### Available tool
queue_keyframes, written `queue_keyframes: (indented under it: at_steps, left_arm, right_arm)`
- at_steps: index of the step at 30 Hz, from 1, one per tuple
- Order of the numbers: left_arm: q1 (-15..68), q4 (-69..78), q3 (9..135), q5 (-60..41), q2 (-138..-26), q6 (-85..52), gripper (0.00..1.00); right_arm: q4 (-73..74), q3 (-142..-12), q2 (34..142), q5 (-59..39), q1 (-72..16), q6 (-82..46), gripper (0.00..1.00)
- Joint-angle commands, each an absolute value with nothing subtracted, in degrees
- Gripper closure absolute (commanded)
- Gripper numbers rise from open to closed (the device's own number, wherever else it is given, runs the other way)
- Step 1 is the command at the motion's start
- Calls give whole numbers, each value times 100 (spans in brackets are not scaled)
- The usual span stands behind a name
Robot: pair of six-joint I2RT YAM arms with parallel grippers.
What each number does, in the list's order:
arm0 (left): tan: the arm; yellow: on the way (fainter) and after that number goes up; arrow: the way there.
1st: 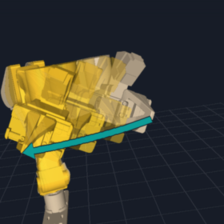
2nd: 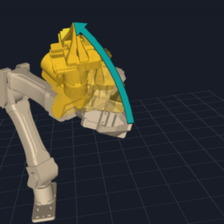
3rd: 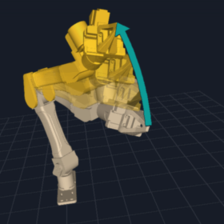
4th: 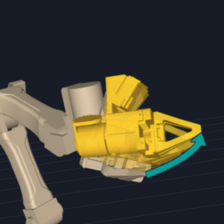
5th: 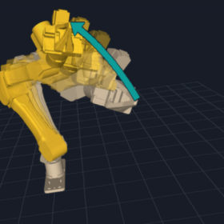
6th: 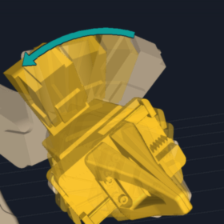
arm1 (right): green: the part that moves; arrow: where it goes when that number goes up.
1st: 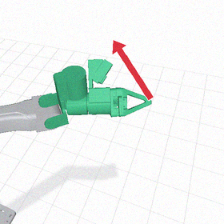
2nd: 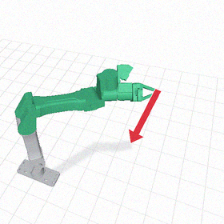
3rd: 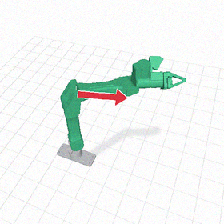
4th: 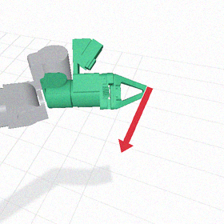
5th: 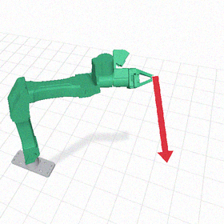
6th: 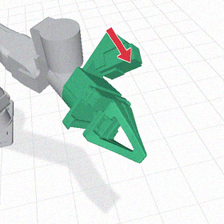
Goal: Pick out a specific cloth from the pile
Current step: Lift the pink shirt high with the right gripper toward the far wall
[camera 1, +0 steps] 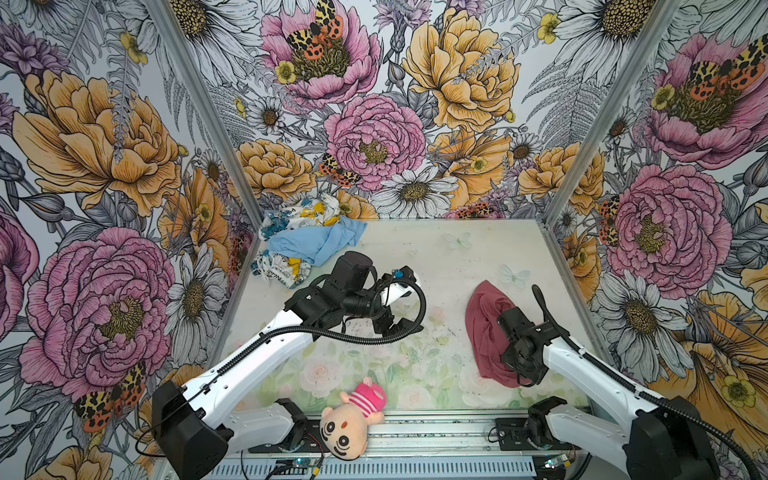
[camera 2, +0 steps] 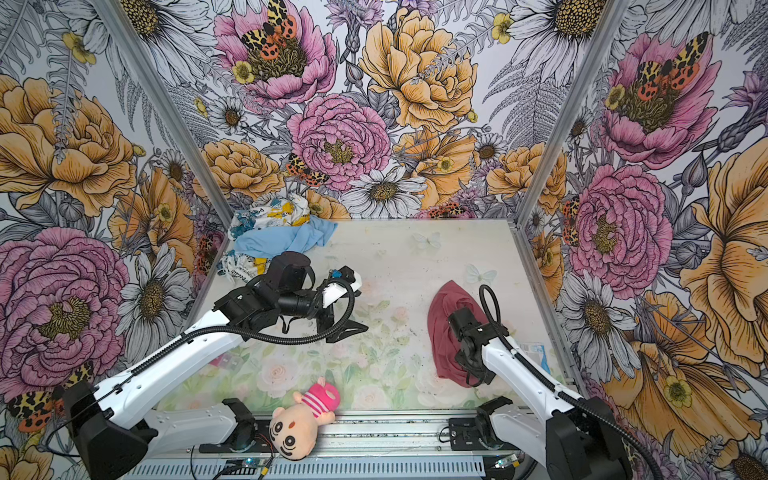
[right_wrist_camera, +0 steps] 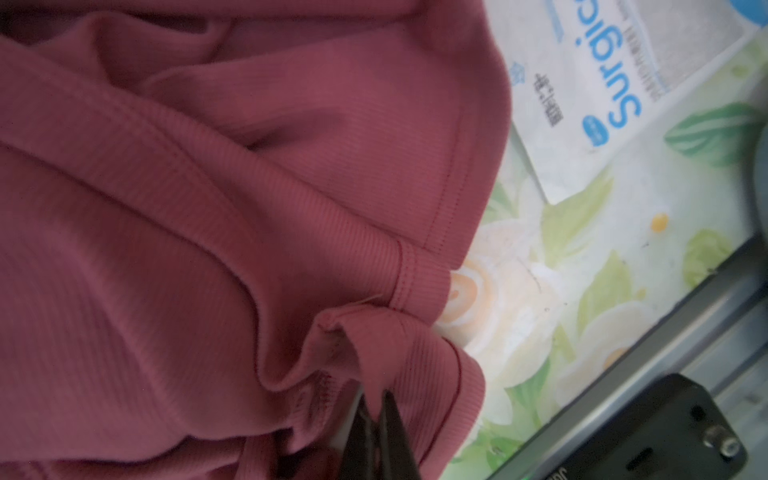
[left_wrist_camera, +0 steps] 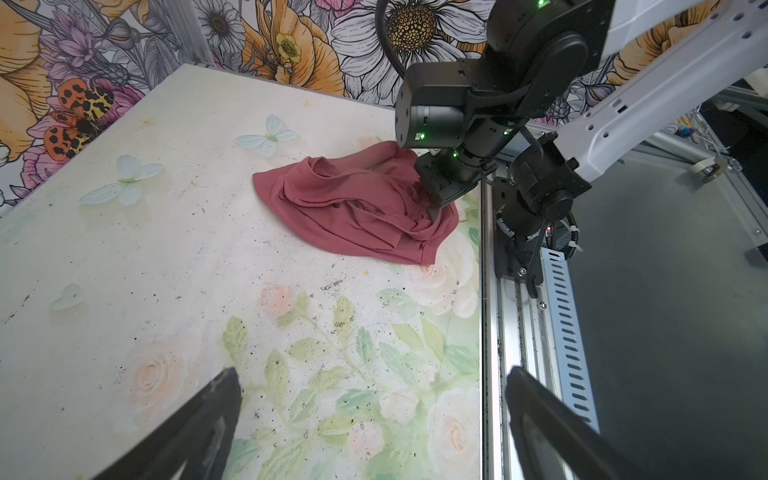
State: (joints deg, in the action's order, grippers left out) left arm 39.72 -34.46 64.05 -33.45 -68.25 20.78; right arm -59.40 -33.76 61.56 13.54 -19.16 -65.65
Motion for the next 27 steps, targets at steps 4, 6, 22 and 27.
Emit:
queue_keyframes:
  at_steps: [4, 6, 22, 27]
  left_arm:
    - [3764, -3351, 6420, -3228, -6865, 2052, 1]
    - [3641, -3351, 6482, -3117, -6868, 2065, 1]
    - [3253, -2273, 6855, -387, -6458, 1960, 1]
    - [3019, -1850, 6328, -605, -6297, 2205, 1]
  right_arm:
    - [-5794, -5380, 6121, 1741, -1514, -5178, 100]
    - [-5794, -6567, 6575, 1593, -1286, -4463, 100]
    - [-5976, -16795, 11085, 233, 345, -2681, 100]
    - [-5124, -16449, 11095, 173, 663, -2775, 100]
